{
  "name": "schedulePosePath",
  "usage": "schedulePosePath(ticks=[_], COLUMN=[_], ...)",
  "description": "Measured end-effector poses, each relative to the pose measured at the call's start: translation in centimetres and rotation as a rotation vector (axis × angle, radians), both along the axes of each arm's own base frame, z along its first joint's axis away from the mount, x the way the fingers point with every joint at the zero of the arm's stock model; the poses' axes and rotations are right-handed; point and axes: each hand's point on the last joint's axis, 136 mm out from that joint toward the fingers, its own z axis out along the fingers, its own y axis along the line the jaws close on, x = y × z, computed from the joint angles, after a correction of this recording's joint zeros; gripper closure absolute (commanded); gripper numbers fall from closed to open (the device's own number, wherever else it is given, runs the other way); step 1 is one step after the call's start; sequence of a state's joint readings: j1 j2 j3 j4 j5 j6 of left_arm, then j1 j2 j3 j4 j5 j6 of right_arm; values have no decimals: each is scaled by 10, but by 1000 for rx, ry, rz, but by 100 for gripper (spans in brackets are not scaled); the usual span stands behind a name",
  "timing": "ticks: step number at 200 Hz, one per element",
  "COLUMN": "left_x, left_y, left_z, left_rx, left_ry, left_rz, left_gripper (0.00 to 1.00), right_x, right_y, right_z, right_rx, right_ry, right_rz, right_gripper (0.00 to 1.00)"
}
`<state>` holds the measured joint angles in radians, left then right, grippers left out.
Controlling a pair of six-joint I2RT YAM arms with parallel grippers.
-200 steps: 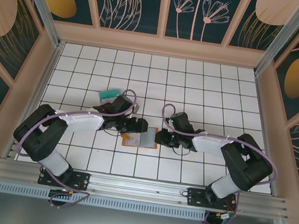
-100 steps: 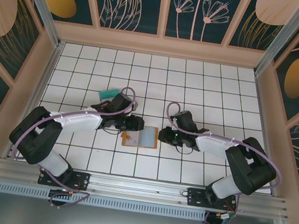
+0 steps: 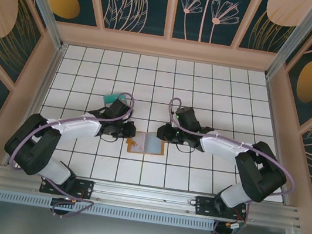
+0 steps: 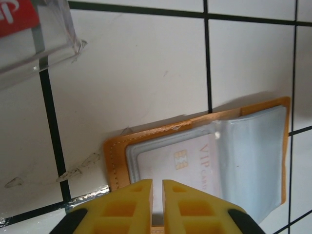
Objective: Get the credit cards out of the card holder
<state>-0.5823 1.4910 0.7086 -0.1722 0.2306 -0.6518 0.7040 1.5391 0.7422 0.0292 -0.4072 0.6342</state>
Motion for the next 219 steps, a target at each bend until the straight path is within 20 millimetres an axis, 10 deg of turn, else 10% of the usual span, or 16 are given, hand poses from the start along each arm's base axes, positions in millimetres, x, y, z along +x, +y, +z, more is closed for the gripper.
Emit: schedulePosePath(ticks=[219], left_x=[-12], left_y=[-13], left_z=[-19], left_rx=[-91], left_ry=[64], left_rz=[-27], left_gripper=[85], right_x=[-15], right_y=[33], right_z=[-39], right_rx=[36], right_ry=[165], right_rz=[123], right_gripper=[79])
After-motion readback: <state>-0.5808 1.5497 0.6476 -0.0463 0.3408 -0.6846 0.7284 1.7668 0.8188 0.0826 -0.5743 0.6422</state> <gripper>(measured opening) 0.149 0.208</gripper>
